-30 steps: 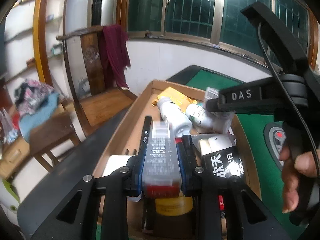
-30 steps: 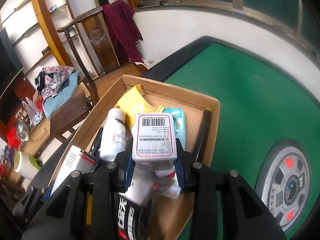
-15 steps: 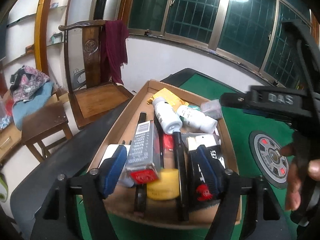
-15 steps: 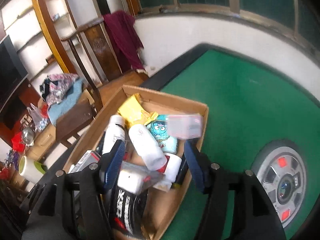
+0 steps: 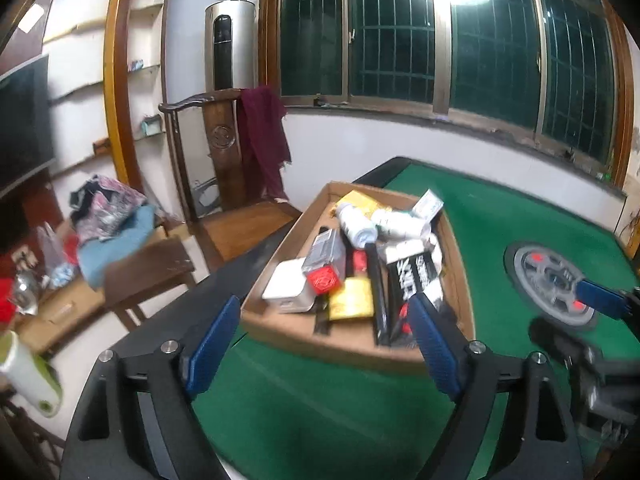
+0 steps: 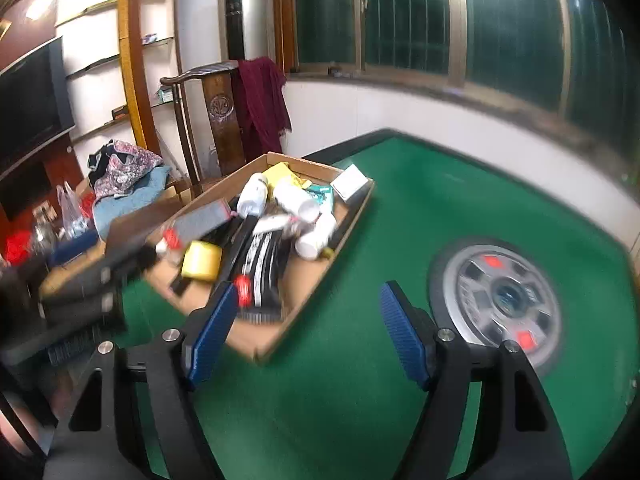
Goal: Organize objects
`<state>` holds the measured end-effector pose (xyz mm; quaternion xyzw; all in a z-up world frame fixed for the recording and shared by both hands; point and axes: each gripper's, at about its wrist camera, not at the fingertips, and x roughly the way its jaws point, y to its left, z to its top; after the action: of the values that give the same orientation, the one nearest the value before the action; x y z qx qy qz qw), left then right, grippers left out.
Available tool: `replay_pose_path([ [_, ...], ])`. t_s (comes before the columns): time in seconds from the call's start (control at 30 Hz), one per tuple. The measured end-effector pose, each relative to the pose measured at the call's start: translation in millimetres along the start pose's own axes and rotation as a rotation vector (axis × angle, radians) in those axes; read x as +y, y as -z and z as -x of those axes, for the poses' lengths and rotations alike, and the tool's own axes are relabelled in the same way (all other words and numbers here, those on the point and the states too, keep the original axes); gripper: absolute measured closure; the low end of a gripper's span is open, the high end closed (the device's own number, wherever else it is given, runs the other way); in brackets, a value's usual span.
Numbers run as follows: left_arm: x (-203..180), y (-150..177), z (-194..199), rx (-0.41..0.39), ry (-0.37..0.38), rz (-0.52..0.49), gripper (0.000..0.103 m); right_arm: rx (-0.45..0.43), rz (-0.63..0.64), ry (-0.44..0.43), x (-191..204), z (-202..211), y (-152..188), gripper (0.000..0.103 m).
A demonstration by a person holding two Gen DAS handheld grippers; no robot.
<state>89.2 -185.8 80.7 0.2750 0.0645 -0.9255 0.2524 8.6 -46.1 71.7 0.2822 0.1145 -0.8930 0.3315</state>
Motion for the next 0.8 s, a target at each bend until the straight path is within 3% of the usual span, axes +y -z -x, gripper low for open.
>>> replay_pose_path([
  [0.07, -2.2, 5.4, 4.4, 0.025, -0.057, -0.03, 0.021, -0.005, 0.013, -0.012, 6.8, 8.2, 13.4, 0.021],
  [0.2, -1.8, 15.8, 7.5, 0.053, -0.152, -0.06, 0.021, -0.031, 0.058, -0.009, 23.4, 15.4, 24.7, 0.021],
  [0.33, 8.9, 22.5, 12.1, 0.051, -0.118, -0.057, 0.021, -0.008, 0.082, 0.009, 33.9, 9.8, 32.1, 0.021],
  [0.57, 25.2, 26.1, 12.8, 0.009, -0.196, -0.047, 0.021, -0.037, 0.147, 0.061, 50.5, 18.0, 44.3, 0.021],
  [0.8, 21.6, 27.9, 14.5, 0.003, -0.176, -0.056, 0.021, -0.021, 0.138, 0.056, 49.4, 16.1, 46.4, 0.021],
])
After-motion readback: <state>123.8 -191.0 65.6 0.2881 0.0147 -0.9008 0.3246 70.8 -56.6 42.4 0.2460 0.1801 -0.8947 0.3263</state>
